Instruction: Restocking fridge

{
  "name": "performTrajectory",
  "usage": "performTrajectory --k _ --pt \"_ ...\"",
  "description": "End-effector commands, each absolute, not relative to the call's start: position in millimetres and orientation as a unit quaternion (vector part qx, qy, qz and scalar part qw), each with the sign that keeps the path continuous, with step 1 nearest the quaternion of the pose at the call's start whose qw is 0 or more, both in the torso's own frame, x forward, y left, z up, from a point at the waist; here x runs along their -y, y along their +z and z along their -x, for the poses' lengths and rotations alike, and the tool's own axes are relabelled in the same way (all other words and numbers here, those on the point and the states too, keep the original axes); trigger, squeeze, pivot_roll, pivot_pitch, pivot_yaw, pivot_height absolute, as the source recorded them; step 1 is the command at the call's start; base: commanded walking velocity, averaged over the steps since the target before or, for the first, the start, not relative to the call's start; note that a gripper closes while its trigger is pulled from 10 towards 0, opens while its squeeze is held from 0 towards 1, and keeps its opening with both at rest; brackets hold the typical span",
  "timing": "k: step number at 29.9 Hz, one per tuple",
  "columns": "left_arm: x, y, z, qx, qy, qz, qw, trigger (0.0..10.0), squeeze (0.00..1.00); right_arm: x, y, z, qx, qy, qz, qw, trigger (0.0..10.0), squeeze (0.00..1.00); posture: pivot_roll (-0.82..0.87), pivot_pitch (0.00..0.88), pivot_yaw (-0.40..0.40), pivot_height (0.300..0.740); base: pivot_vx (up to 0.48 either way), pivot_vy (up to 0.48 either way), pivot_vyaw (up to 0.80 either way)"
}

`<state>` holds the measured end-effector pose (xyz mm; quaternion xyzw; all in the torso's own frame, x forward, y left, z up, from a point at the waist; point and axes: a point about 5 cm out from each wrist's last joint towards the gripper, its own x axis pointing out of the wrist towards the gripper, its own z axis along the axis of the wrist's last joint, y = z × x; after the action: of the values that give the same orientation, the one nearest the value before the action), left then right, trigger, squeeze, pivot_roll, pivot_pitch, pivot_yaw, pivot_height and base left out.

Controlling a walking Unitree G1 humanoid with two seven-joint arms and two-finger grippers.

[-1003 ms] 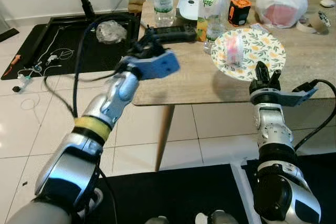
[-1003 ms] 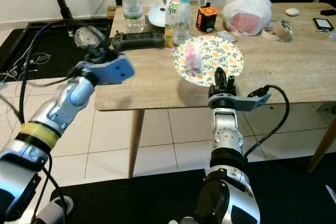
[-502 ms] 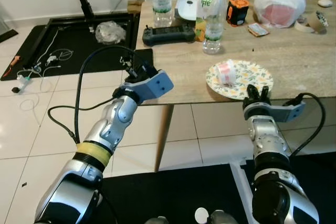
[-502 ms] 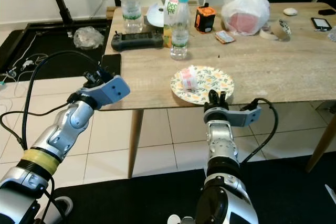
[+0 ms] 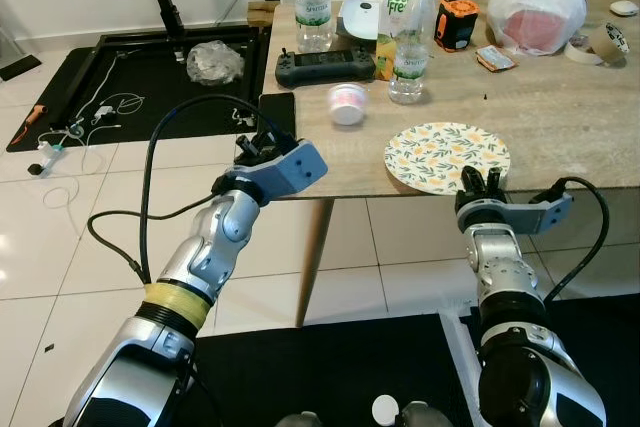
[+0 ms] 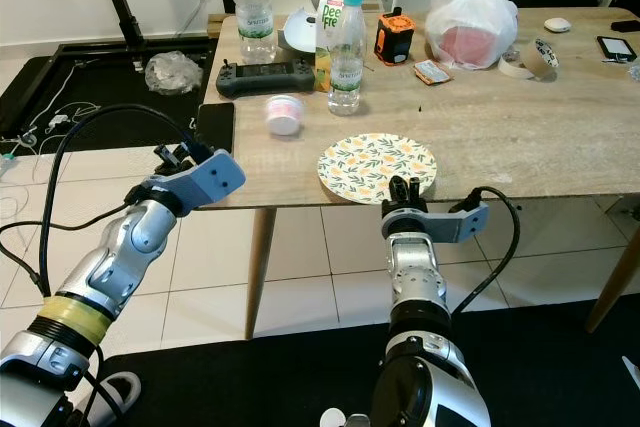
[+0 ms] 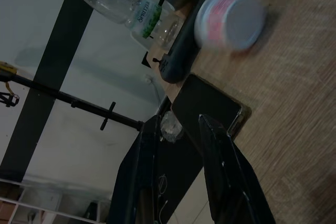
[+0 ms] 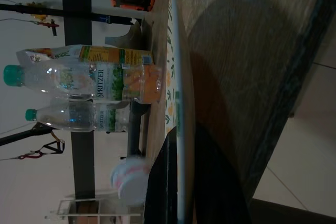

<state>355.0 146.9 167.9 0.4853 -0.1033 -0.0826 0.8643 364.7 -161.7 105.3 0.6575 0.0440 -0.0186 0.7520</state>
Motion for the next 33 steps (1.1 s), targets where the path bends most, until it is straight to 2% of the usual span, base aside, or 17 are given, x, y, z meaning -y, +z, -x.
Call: performTrajectory --k 1,20,23,28,33 --pt "-147.3 165.2 -353.0 0.095 -0.083 -0.482 0.867 10.0 0.0 159.0 109.2 -367.4 -0.042 -0.01 -0.649 0.759 10.0 0.0 0.12 0.072 0.007 0.74 0.0 0.0 0.0" --pt "-152.6 165.3 -354.3 0.085 -0.072 -0.486 0.867 10.0 0.0 157.5 103.3 -364.1 -0.049 -0.006 -0.623 0.78 10.0 0.0 0.11 0.072 0.022 0.74 0.0 0.0 0.0" --pt "-156.0 169.4 -358.3 0.091 -0.063 -0.486 0.867 10.0 0.0 153.7 103.4 -363.7 -0.053 0.004 -0.595 0.802 10.0 0.0 0.11 0.072 0.024 0.74 0.0 0.0 0.0" --pt "-160.2 196.8 -369.2 0.134 -0.046 -0.473 0.869 10.0 0.0 151.0 103.5 -363.8 -0.055 0.009 -0.589 0.806 10.0 0.0 0.11 0.075 0.028 0.74 0.0 0.0 0.0" --pt "-155.8 241.5 -389.3 0.169 -0.067 -0.424 0.887 10.0 0.0 145.7 108.4 -366.8 -0.052 0.019 -0.586 0.809 10.0 0.0 0.09 0.099 0.051 0.74 0.0 0.0 0.0"
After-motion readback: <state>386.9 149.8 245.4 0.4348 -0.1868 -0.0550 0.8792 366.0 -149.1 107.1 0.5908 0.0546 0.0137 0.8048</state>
